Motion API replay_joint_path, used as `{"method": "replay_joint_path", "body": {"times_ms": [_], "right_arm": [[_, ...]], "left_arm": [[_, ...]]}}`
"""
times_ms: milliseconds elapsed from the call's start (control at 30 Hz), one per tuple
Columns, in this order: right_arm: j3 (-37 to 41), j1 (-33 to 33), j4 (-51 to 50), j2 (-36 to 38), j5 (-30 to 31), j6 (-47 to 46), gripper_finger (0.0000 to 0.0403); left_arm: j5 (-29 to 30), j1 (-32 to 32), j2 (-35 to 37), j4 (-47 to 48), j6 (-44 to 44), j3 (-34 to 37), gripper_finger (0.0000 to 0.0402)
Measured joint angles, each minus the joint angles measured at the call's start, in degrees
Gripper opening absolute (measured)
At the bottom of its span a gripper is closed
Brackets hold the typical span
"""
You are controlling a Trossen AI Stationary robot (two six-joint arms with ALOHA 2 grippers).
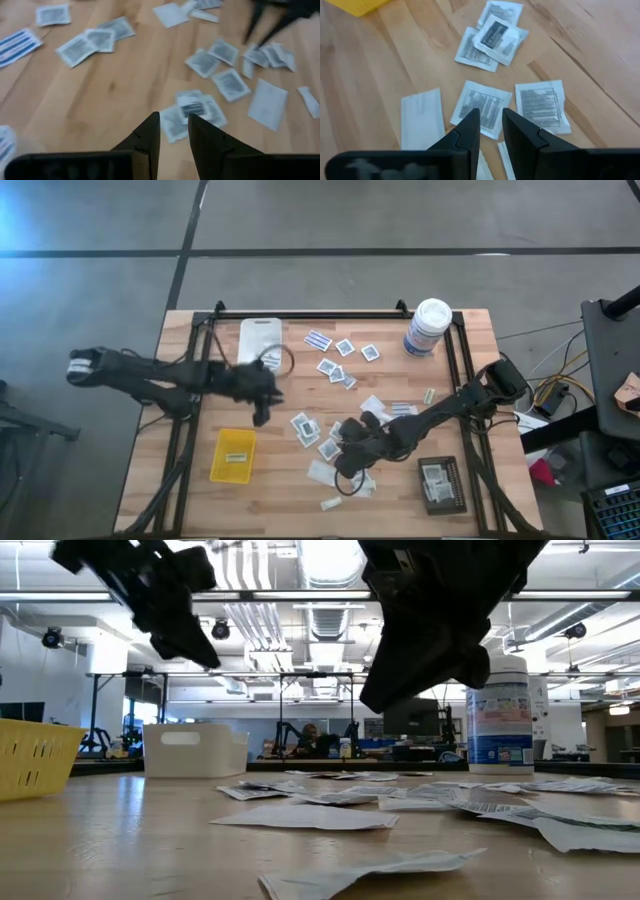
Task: Pick & Place First Aid Supplies
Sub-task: Put the towelette pack into the black bin
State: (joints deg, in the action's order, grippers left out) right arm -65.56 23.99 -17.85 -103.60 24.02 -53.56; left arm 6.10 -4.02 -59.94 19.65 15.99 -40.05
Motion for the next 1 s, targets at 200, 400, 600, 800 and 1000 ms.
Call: {"method": "replay_joint_path", "body": {"times_ms": [200, 400, 600, 800, 1000], "right_arm": [[0.0, 0.0, 2.2, 0.0, 0.1, 1.1, 0.0099], [0.0, 0.0, 5.3, 0.0, 1.2, 2.3, 0.0126], [0.0, -0.5, 11.4, -1.5, 3.0, 2.9, 0.0141], [0.0, -2.1, 11.3, -3.3, 3.0, -0.1, 0.0138], [0.0, -3.9, 11.2, -3.4, 3.0, -3.0, 0.0131]], "left_arm": [[9.8, -11.1, 0.0, -1.4, 3.3, 0.0, 0.0094], [10.9, -15.7, -1.9, -7.8, 6.2, 2.9, 0.0094], [9.2, -16.5, -9.2, -21.8, 6.4, 7.8, 0.0094], [8.3, -16.6, -17.3, -31.9, 5.1, 8.3, 0.0094], [8.9, -16.6, -24.5, -34.7, 5.6, 7.7, 0.0094]]}}
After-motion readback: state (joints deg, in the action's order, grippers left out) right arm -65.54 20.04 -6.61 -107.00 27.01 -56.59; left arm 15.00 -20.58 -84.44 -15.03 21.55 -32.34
